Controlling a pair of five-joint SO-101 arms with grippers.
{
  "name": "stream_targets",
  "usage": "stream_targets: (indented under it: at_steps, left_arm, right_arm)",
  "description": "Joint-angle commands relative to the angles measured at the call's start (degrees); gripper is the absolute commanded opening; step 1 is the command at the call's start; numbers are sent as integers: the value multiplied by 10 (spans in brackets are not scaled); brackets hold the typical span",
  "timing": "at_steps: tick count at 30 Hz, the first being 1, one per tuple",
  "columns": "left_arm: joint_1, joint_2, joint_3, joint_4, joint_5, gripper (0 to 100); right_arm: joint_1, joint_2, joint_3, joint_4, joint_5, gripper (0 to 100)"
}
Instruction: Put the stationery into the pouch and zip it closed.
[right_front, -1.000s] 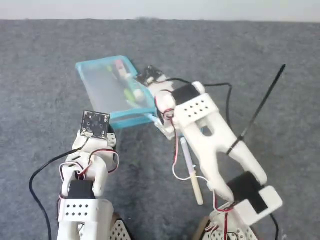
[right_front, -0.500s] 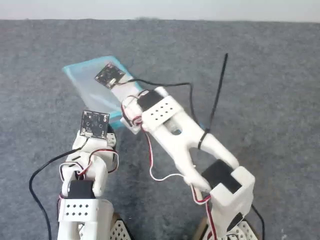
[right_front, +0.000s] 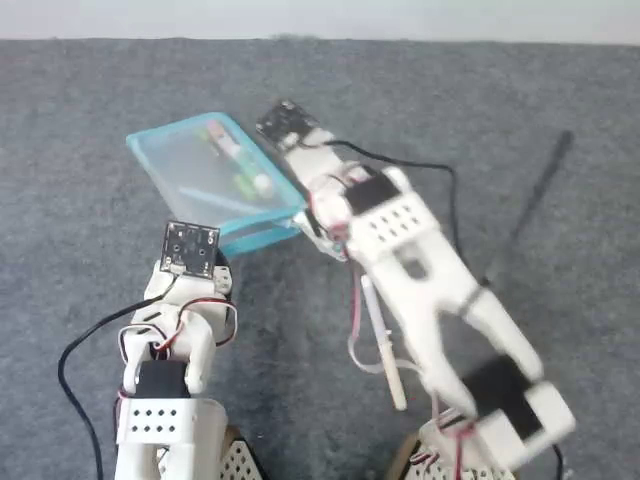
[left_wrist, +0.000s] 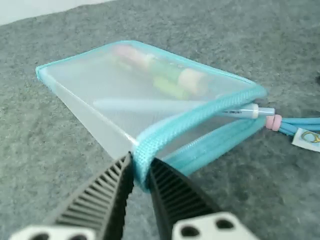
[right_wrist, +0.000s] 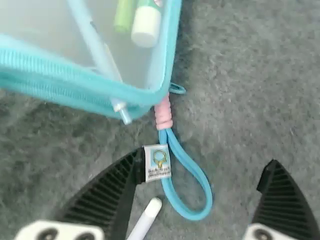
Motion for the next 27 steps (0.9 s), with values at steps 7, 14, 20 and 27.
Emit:
stream_targets:
  at_steps: [7, 14, 20, 27]
  left_arm:
    - [-1, -9, -19, -17, -4, 13]
    - [0, -9, 9, -68, -1, 86]
    - [-1, -9, 26, -103, 0, 180]
    - [0, -9, 26, -105, 0, 36]
  right_arm:
    - [14, -340, 319, -66, 13, 351]
    - [9, -485, 465, -82, 25, 351]
    - [20, -539, 549, -128, 35, 351]
    - [20, -554, 564, -131, 33, 351]
